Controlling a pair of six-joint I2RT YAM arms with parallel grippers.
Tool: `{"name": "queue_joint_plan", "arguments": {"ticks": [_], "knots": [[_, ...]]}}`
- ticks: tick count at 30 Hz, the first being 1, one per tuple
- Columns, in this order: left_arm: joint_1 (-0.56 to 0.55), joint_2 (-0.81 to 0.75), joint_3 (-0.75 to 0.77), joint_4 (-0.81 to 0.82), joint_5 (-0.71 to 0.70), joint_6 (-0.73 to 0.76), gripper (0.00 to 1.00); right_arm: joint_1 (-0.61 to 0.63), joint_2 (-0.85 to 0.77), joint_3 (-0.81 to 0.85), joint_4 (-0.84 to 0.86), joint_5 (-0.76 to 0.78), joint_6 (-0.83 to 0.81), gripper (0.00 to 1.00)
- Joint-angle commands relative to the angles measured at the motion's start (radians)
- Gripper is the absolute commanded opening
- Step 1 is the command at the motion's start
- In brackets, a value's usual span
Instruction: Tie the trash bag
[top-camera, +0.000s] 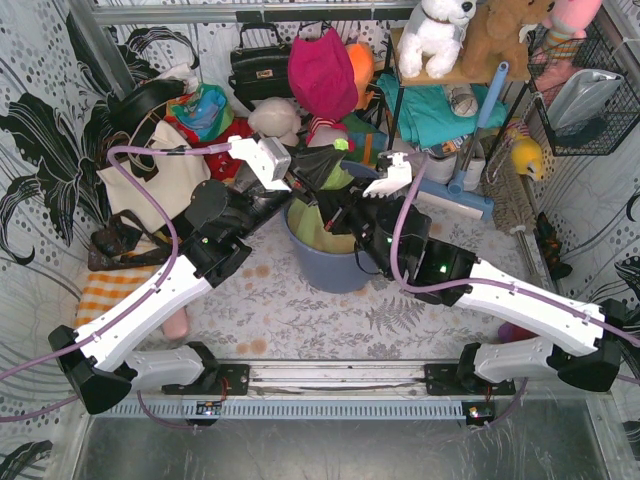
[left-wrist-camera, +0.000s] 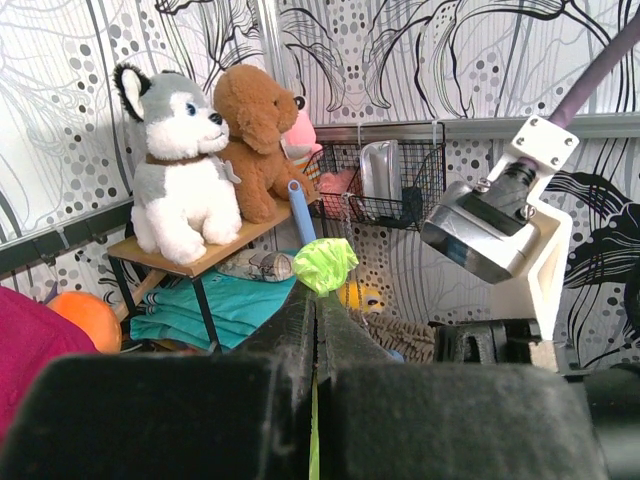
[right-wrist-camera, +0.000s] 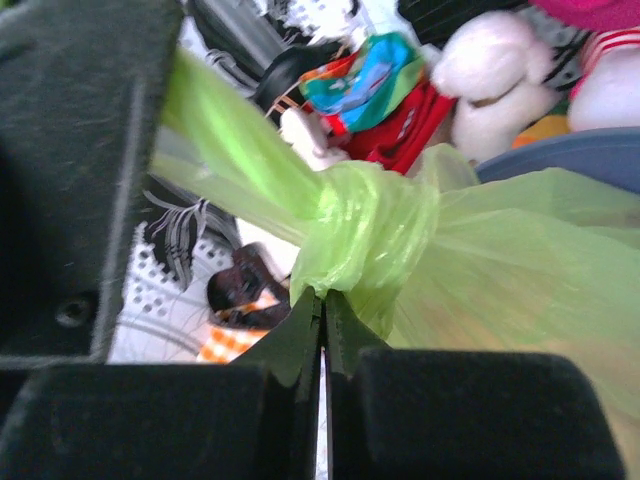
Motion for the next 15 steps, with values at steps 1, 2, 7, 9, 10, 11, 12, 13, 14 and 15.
{"name": "queue_joint_plan", "arguments": {"ticks": [1, 2, 7, 9, 10, 11, 12, 13, 14, 15], "knots": [[0.005, -0.015, 0.014, 0.018, -0.002, -0.006, 0.00, 0.009, 0.007, -0.045, 0.125, 0.215, -0.080, 0.00], [0.005, -0.017, 0.013, 0.017, -0.002, -0.005, 0.00, 0.010, 0.007, -0.052, 0.136, 0.239, -0.089, 0.00], [0.005, -0.021, 0.014, 0.010, 0.007, -0.004, 0.00, 0.010, 0.021, -0.068, 0.170, 0.315, -0.126, 0.00], [0.005, -0.020, 0.016, 0.002, 0.007, -0.002, 0.00, 0.009, 0.014, -0.086, 0.192, 0.332, -0.135, 0.00], [0.005, -0.020, 0.016, -0.001, 0.006, 0.000, 0.00, 0.009, 0.011, -0.094, 0.205, 0.343, -0.140, 0.00], [0.005, -0.022, 0.016, -0.004, 0.005, 0.001, 0.00, 0.010, 0.005, -0.099, 0.208, 0.347, -0.142, 0.00], [0.005, -0.022, 0.015, -0.008, 0.004, 0.002, 0.00, 0.010, 0.002, -0.103, 0.214, 0.352, -0.146, 0.00], [0.005, -0.023, 0.014, -0.009, 0.001, 0.002, 0.00, 0.009, 0.003, -0.103, 0.214, 0.357, -0.151, 0.00], [0.005, -0.025, 0.012, -0.009, 0.003, 0.001, 0.00, 0.009, 0.005, -0.101, 0.209, 0.365, -0.156, 0.00], [0.005, -0.026, 0.012, -0.009, 0.007, 0.000, 0.00, 0.009, 0.008, -0.103, 0.208, 0.375, -0.156, 0.00]]}}
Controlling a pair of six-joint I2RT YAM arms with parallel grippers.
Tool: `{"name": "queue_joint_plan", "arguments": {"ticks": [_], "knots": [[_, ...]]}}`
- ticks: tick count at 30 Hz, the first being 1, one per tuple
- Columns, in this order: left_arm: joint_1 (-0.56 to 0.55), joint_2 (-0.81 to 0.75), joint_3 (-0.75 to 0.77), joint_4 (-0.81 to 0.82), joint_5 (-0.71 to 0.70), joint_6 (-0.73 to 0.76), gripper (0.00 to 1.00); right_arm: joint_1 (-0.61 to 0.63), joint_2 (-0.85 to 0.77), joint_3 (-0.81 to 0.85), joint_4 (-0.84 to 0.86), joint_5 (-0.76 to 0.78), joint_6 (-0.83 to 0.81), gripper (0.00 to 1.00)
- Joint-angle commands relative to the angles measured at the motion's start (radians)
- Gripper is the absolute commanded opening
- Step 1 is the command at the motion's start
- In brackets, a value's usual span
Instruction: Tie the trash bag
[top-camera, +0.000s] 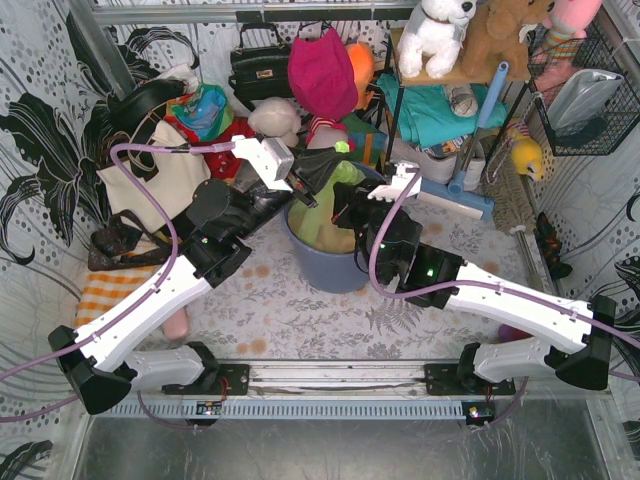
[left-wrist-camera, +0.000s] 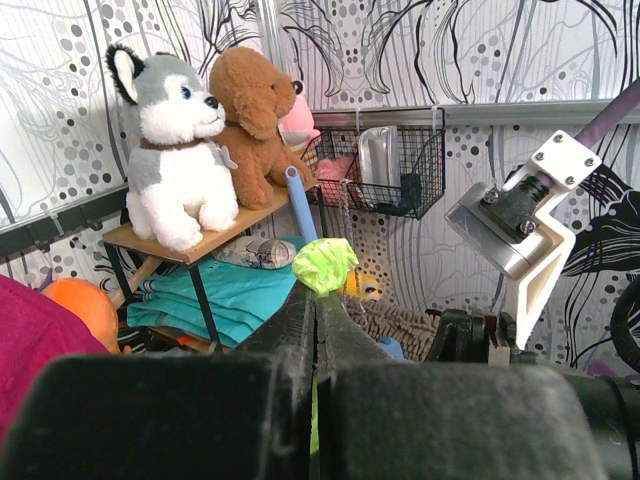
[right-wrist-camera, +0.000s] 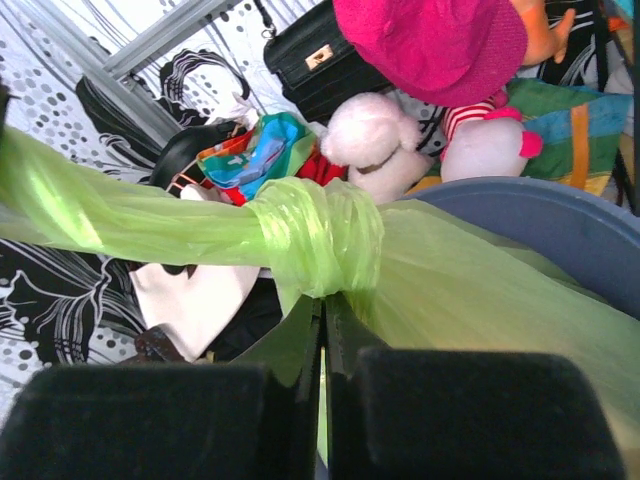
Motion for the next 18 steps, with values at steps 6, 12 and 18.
{"name": "queue_joint_plan", "arguments": {"ticks": [6, 12, 18], "knots": [[0.005, -0.034, 0.008, 0.011, 0.013, -0.001, 0.00, 0.005, -0.034, -0.061, 0.108, 0.121, -0.049, 0.00], [0.005, -0.034, 0.008, 0.012, 0.037, -0.011, 0.00, 0.004, -0.022, -0.074, 0.164, 0.136, -0.079, 0.00], [0.005, -0.026, 0.012, 0.003, 0.072, -0.021, 0.00, 0.004, 0.047, -0.082, 0.382, 0.113, -0.179, 0.00]]}}
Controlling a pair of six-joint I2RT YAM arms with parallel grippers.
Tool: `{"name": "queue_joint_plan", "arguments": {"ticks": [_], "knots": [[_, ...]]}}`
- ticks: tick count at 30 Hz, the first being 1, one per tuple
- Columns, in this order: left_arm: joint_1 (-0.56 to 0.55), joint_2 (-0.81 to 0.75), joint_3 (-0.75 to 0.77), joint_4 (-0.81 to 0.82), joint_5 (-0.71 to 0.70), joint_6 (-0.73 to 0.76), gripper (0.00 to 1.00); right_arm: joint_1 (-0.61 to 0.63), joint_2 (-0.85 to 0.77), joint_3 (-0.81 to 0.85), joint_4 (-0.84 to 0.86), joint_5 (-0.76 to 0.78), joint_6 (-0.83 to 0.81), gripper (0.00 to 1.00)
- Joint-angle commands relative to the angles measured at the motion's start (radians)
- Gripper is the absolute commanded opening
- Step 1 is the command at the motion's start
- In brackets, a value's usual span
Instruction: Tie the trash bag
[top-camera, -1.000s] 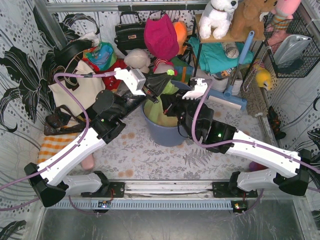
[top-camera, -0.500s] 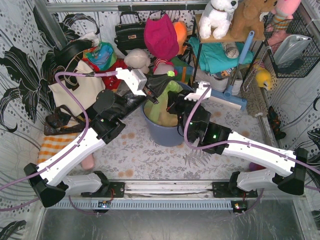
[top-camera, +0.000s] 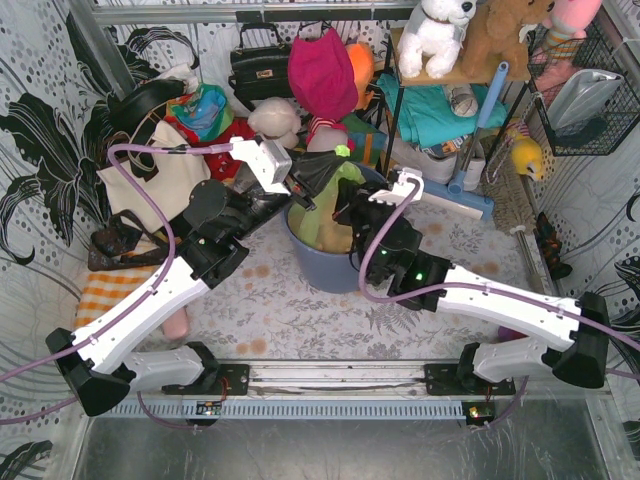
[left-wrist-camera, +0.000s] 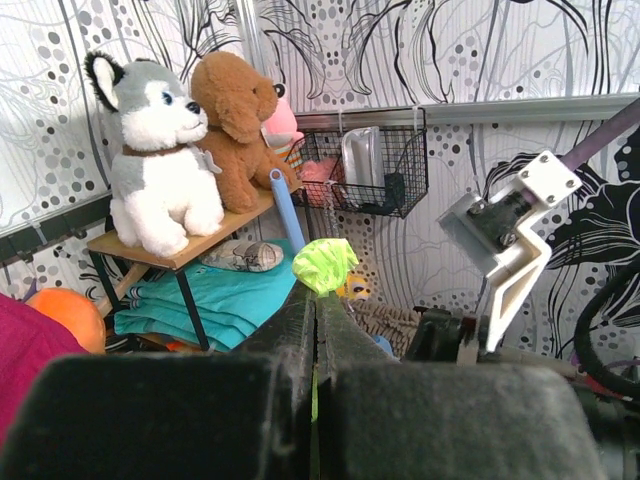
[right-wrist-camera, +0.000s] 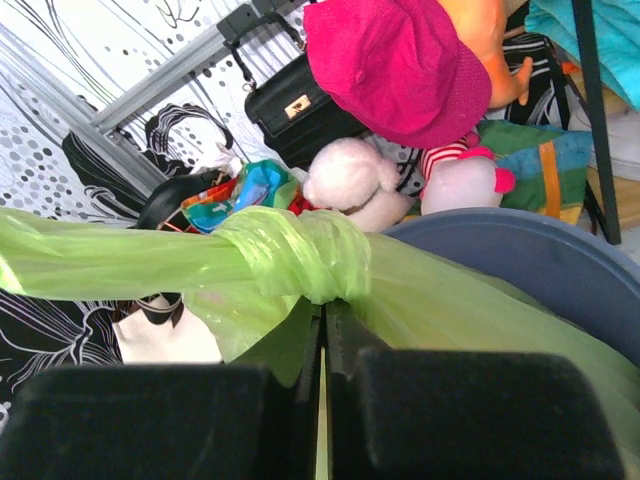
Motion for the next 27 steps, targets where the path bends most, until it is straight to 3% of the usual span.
{"name": "queue_joint_plan", "arguments": {"ticks": [1, 12, 19, 21, 25, 27], "knots": [[0.005, -0.010, 0.018, 0.007, 0.042, -0.013, 0.00, 0.005, 0.061, 0.018, 0.196, -0.005, -0.093, 0.00], [0.005, -0.002, 0.032, -0.013, 0.087, -0.022, 0.00, 0.000, 0.173, 0.069, 0.309, -0.062, -0.141, 0.00], [0.005, -0.025, 0.021, -0.016, 0.070, -0.021, 0.03, -0.110, 0.106, -0.025, 0.169, -0.077, 0.067, 0.00], [0.005, -0.036, 0.017, -0.013, 0.052, -0.026, 0.12, -0.115, 0.098, -0.036, 0.179, -0.083, 0.065, 0.00], [0.005, -0.071, 0.020, -0.018, -0.014, -0.031, 0.48, -0.116, 0.089, -0.039, 0.189, -0.098, 0.042, 0.00], [0.005, -0.100, 0.024, -0.024, -0.096, -0.034, 0.55, -0.116, 0.084, -0.041, 0.184, -0.106, 0.039, 0.00]]}}
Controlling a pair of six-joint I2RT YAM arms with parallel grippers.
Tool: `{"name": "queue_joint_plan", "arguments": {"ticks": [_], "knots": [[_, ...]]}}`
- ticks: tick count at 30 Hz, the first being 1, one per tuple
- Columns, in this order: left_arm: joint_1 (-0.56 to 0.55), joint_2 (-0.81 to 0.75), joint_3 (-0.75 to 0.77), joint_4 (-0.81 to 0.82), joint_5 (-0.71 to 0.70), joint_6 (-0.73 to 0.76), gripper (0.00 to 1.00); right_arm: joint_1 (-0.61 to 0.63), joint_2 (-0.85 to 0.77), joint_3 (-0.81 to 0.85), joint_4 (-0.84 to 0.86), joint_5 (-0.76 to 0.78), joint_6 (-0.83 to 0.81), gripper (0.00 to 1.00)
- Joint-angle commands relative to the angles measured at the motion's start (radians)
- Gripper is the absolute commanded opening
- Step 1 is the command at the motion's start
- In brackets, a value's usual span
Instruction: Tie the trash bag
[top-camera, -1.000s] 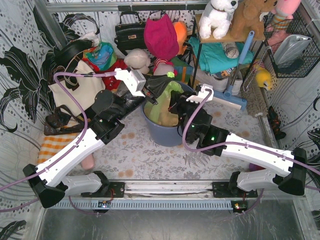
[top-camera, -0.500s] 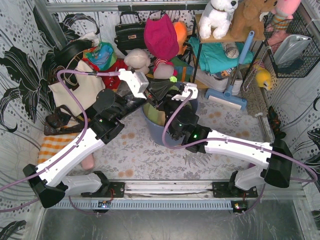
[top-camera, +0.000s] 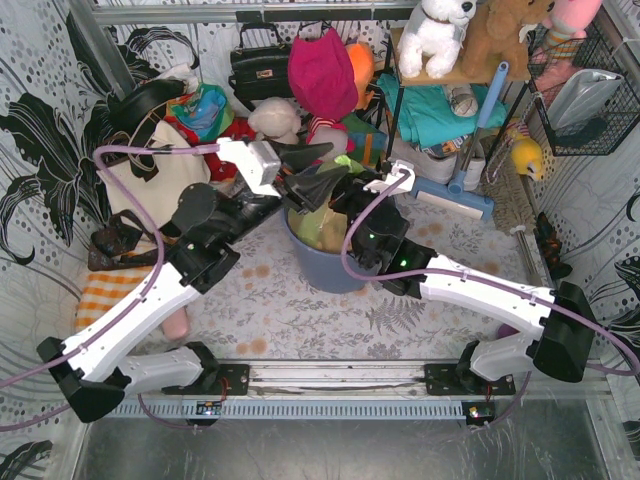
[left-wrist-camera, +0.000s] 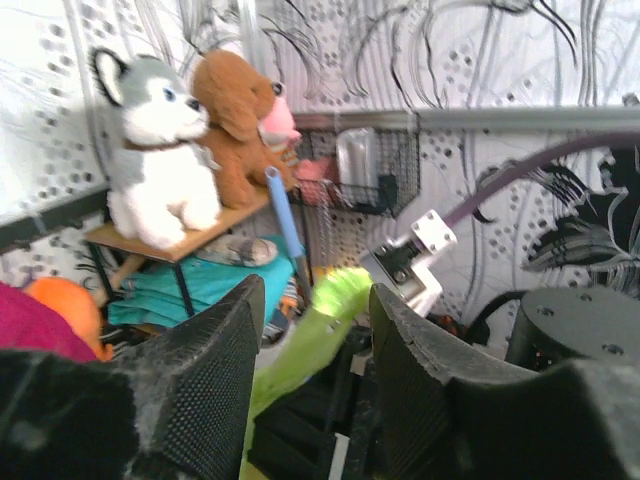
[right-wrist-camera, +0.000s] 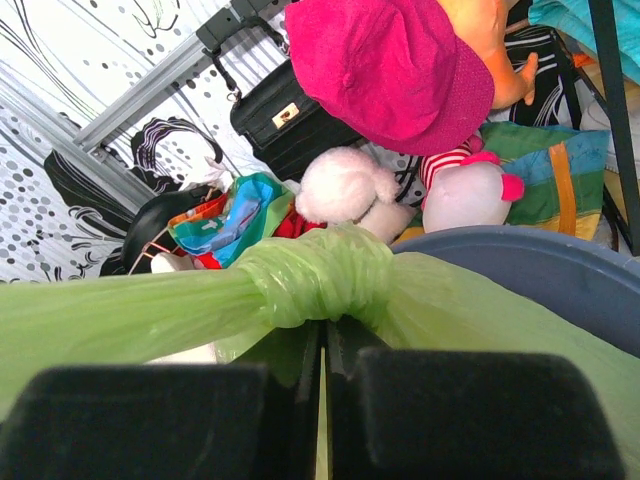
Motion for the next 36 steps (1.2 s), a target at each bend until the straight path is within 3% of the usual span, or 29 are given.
{"name": "queue_joint_plan", "arguments": {"ticks": [1, 6, 9, 11, 16, 21, 25, 32, 36], "knots": [[0.005, -0.084, 0.020, 0.029, -0.174, -0.011, 0.58, -0.001, -0.037, -0.010, -0.002, -0.025, 0.015, 0.00], [0.011, -0.122, 0.023, -0.011, -0.486, -0.018, 0.62, -0.001, -0.041, -0.008, -0.021, -0.059, 0.027, 0.00], [0.075, -0.103, 0.047, -0.108, -0.517, -0.074, 0.62, -0.001, -0.043, -0.005, -0.024, -0.083, 0.021, 0.00], [0.187, -0.087, 0.040, -0.147, -0.402, -0.182, 0.62, 0.000, -0.046, 0.001, -0.038, -0.096, 0.019, 0.00], [0.474, -0.023, -0.031, -0.012, 0.179, -0.483, 0.62, -0.001, -0.059, 0.009, -0.069, -0.110, 0.011, 0.00], [0.556, 0.104, -0.083, 0.280, 0.601, -0.681, 0.63, 0.000, -0.076, 0.008, -0.087, -0.113, 0.007, 0.00], [0.558, 0.173, -0.095, 0.379, 0.734, -0.733, 0.61, 0.000, -0.083, 0.007, -0.092, -0.113, 0.007, 0.00], [0.554, 0.236, -0.107, 0.355, 0.845, -0.684, 0.62, 0.000, -0.079, 0.019, -0.109, -0.119, 0.015, 0.00], [0.547, 0.259, -0.095, 0.279, 0.822, -0.621, 0.58, 0.000, -0.076, 0.020, -0.114, -0.119, 0.021, 0.00]]}}
